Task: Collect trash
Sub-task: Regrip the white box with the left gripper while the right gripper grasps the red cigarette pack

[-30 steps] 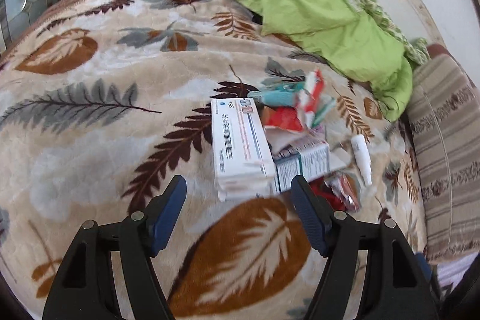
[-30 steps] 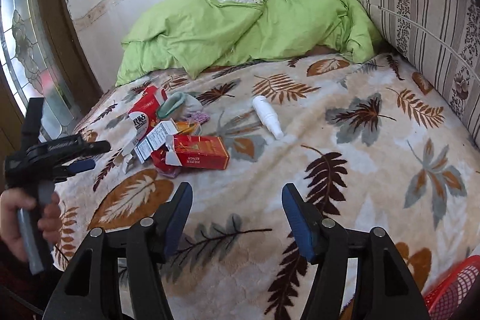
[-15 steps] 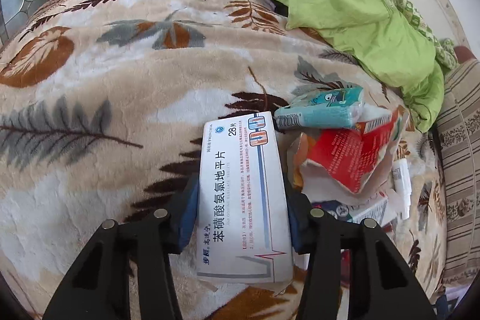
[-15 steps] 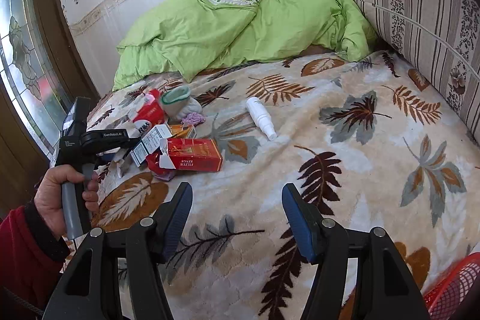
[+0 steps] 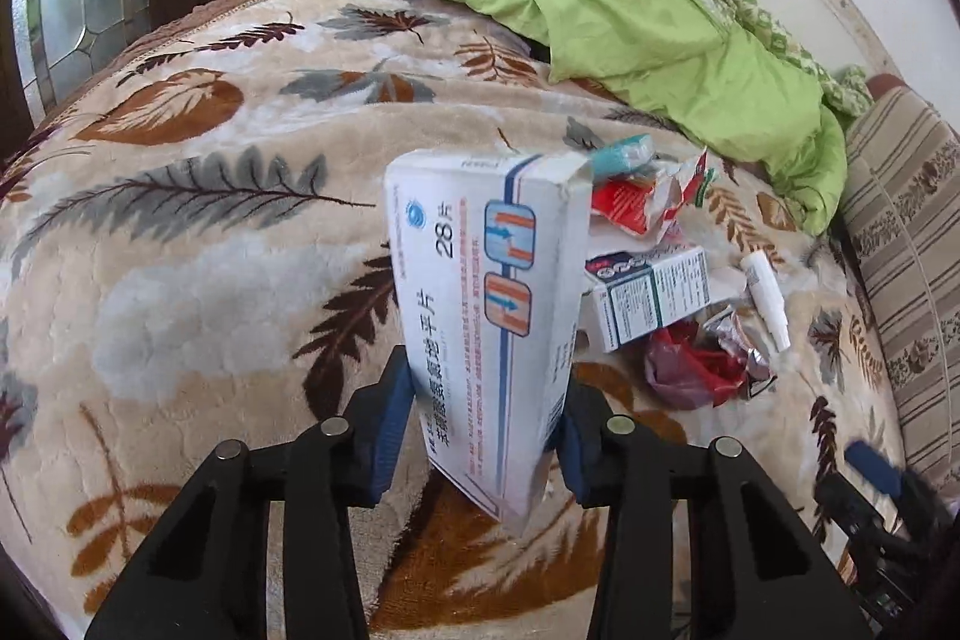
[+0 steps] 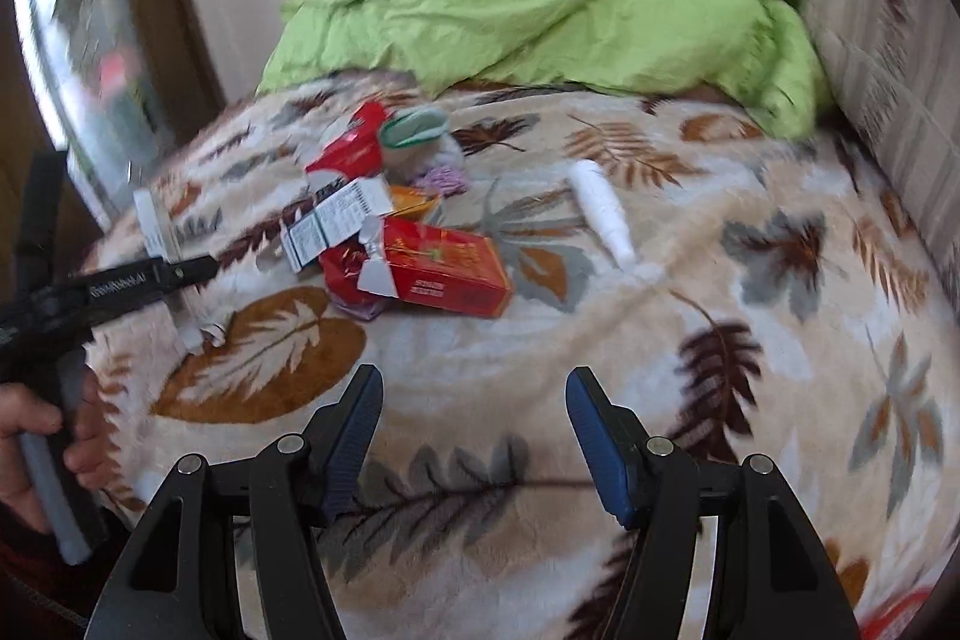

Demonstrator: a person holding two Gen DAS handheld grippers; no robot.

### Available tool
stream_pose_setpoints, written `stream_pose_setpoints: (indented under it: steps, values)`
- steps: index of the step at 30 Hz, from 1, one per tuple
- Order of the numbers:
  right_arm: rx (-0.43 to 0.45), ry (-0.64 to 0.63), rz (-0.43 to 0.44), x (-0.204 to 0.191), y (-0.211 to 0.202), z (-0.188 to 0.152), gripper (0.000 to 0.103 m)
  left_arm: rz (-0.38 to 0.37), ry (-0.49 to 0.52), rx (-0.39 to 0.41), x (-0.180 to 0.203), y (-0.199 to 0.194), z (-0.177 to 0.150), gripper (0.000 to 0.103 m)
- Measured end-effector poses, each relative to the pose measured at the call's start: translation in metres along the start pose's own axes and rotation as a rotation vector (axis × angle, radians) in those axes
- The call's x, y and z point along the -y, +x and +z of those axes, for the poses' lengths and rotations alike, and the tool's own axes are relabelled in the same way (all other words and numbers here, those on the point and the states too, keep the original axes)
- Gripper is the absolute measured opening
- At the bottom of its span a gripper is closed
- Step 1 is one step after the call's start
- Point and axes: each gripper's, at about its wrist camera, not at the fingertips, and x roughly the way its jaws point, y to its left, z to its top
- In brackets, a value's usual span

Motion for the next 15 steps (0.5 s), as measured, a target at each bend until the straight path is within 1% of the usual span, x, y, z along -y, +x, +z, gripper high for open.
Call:
stream_pose_setpoints:
  steps: [2, 3, 5, 8, 9, 10, 11, 12, 15]
  values:
    - [0.005, -0.131, -0.062, -0.015, 0.014, 0.008, 0.067, -0.010, -0.006, 0.005, -0.003, 0.002, -0.001, 0.035]
    - [0.021, -0.204, -0.093, -0.024, 0.021, 0.011, 0.067, -0.008, -0.009, 0.004, -0.005, 0.002, -0.001, 0.035]
    - [0.035, -0.301, -0.148, -0.036, 0.036, 0.015, 0.067, -0.024, -0.023, 0.001, -0.007, 0.005, 0.001, 0.035]
    - [0.025, -0.381, -0.181, -0.046, 0.058, 0.020, 0.067, -0.036, -0.014, 0.005, -0.007, 0.006, 0.003, 0.034]
    - [0.030, -0.399, -0.201, -0.048, 0.063, 0.020, 0.066, -0.041, -0.011, 0.003, -0.007, 0.007, 0.003, 0.031]
    - [0.040, -0.417, -0.218, -0.050, 0.069, 0.020, 0.064, -0.045, -0.008, -0.001, -0.006, 0.008, 0.003, 0.029]
    - [0.045, -0.426, -0.227, -0.050, 0.071, 0.020, 0.047, -0.048, -0.003, -0.005, -0.006, 0.009, 0.003, 0.026]
    - [0.046, -0.422, -0.238, -0.050, 0.073, 0.020, 0.029, -0.054, -0.001, -0.005, -0.006, 0.009, 0.003, 0.026]
    - [0.100, -0.369, -0.211, -0.044, 0.060, 0.024, 0.025, -0.058, 0.016, -0.001, -0.004, 0.007, 0.003, 0.026]
